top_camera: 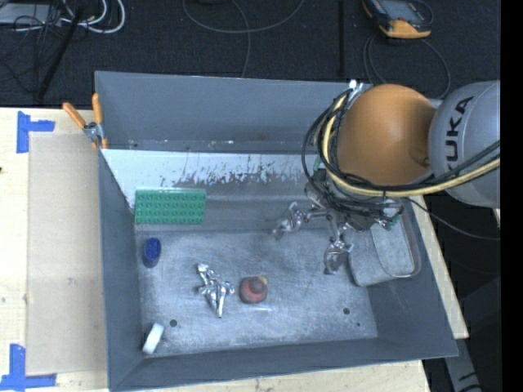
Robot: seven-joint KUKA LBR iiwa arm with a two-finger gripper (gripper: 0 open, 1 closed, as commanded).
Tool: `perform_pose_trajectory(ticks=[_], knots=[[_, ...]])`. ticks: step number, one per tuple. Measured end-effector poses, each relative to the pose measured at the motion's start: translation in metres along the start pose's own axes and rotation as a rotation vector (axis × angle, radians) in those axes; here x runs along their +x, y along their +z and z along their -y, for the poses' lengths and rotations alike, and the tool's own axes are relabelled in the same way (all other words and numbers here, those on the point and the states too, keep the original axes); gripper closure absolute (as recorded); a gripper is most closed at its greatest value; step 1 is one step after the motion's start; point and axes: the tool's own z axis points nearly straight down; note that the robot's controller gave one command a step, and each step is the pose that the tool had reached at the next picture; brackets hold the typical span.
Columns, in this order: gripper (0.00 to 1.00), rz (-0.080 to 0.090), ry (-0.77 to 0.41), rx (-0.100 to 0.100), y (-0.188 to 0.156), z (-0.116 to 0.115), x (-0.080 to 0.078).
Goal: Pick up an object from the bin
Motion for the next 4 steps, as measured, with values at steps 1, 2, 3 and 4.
perform_pose_trajectory(ticks=[1, 2, 3, 4], knots=[[0.0, 0.004, -0.127, 0.0, 0.082, -0.066, 0.006], [0.0, 0.0, 0.075, 0.0, 0.102, -0.087, -0.039], [1.0, 0.0, 0.072, 0.002, 0.1, -0.086, -0.039], [1.0, 0.007, 0.062, 0.008, -0.09, -0.07, -0.038]])
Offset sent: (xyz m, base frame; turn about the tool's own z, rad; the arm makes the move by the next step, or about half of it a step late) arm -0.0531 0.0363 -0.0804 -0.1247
